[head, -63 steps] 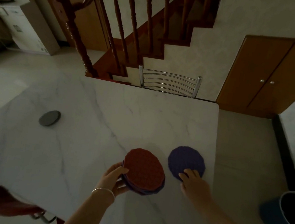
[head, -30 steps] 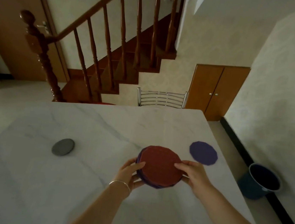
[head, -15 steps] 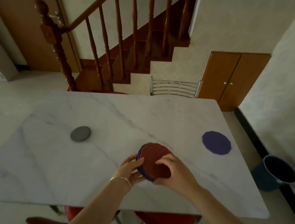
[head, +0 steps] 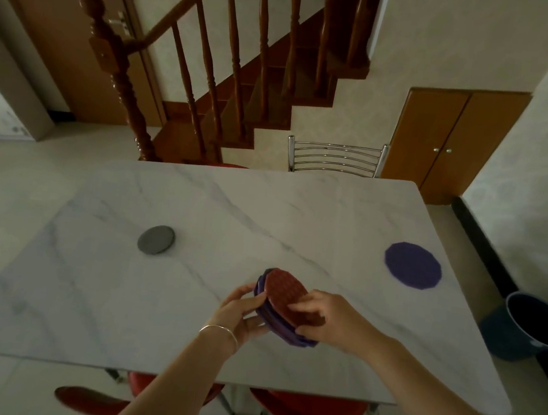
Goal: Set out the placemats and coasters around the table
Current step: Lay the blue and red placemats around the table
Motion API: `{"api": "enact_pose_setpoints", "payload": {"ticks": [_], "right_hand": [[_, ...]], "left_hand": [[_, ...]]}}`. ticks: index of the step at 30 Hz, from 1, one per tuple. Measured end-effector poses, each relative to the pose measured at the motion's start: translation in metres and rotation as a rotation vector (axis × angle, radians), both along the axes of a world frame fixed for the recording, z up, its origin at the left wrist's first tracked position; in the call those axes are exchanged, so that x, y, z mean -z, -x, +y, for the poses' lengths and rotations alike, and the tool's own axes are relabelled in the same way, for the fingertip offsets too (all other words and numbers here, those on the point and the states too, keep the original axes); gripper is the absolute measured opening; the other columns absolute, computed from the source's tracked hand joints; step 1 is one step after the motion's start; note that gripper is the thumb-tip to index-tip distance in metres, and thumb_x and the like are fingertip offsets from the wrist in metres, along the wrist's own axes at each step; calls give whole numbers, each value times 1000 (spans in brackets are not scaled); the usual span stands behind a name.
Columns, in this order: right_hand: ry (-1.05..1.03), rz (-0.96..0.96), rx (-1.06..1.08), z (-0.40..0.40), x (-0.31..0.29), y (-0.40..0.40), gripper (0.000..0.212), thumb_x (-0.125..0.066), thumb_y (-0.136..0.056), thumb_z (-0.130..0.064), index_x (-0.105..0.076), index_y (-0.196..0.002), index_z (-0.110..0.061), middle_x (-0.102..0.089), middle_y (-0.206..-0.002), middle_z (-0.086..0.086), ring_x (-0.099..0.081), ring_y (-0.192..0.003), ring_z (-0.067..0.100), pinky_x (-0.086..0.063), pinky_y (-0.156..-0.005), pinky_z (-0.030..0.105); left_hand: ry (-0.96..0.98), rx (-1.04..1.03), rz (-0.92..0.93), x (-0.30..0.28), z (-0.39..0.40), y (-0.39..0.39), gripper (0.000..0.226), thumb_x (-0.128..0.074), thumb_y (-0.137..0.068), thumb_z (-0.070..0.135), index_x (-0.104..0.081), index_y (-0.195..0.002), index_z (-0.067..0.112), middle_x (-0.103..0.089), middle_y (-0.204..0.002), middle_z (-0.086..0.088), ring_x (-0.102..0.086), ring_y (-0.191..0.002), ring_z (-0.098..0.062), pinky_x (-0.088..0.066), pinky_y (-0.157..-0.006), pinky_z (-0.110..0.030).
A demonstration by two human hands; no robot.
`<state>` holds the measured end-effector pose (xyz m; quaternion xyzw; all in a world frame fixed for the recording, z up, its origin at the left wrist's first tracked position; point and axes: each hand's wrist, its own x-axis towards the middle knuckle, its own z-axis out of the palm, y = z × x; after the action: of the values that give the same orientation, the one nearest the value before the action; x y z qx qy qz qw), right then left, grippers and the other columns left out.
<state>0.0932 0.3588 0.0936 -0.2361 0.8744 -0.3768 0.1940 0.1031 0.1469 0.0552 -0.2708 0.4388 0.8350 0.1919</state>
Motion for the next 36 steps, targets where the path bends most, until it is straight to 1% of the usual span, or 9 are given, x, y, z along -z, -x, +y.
{"api": "enact_pose_setpoints", "payload": {"ticks": [4,7,12,17,21,26,31,34,36], "right_hand": [[82,-16,57,-2,-1,-1,35,-56,-80,-17,-65,-112,-29,-68,-105,-11,-64,-94,4,-53,-84,23],[7,164,284,-3,6,6,30,-49,-82,-11,-63,-104,-26,-68,-83,-3,-66,-75,16,-54,-68,33],[-142,395,519,5,20,27,33,-51,-89,-8,-56,-121,-7,-69,-107,13,-65,-93,28,-50,-79,32],[-386,527,314,-4,49,25,41,-59,-86,-9,-52,-126,-7,-64,-118,10,-64,-102,24,-55,-82,34],[-556,562,121,-20,75,0,46,-90,-34,-7,-74,-77,-10,-74,-74,5,-69,-62,21,-53,-45,24],[-658,448,75,-29,111,-25,45,-90,-28,-15,-74,-70,-16,-72,-74,1,-67,-62,20,-47,-34,23],[-702,366,135,-28,120,-31,46,-89,-40,-10,-71,-82,-15,-69,-87,6,-67,-76,24,-48,-40,24],[-702,287,108,-27,132,-33,41,-62,-78,-6,-55,-118,-12,-52,-125,11,-51,-112,30,-52,-67,34],[-696,287,88,-26,138,-35,41,-47,-88,-6,-44,-128,-14,-40,-136,9,-39,-122,30,-48,-80,34]], "left_hand": [[14,-20,11,6,-5,0,47,-78,-60,4,-63,-104,10,-73,-93,-16,-73,-79,-28,-57,-63,-42],[44,-50,-19,13,-11,-1,42,-75,-65,1,-63,-104,9,-68,-98,-17,-73,-76,-28,-58,-61,-41],[155,-119,-98,21,-40,-10,25,-63,-77,1,-63,-101,12,-64,-101,-15,-65,-86,-35,-58,-55,-38],[239,-168,-113,20,-75,-17,18,-60,-80,2,-63,-89,18,-62,-97,-10,-63,-83,-31,-57,-55,-37],[213,-232,-122,23,-89,-25,20,-60,-82,4,-60,-98,15,-61,-105,-13,-61,-91,-34,-55,-65,-42],[163,-243,-128,23,-91,-32,21,-61,-81,5,-62,-100,14,-62,-106,-16,-62,-95,-37,-60,-61,-41],[176,-203,-144,28,-86,-35,22,-61,-80,6,-63,-100,14,-61,-106,-16,-62,-89,-36,-58,-56,-38],[170,-191,-149,32,-82,-36,22,-61,-79,6,-64,-98,15,-61,-106,-17,-63,-88,-36,-57,-56,-38],[170,-184,-151,34,-80,-36,25,-61,-79,6,-63,-102,14,-61,-108,-17,-63,-89,-36,-57,-57,-38]]}}
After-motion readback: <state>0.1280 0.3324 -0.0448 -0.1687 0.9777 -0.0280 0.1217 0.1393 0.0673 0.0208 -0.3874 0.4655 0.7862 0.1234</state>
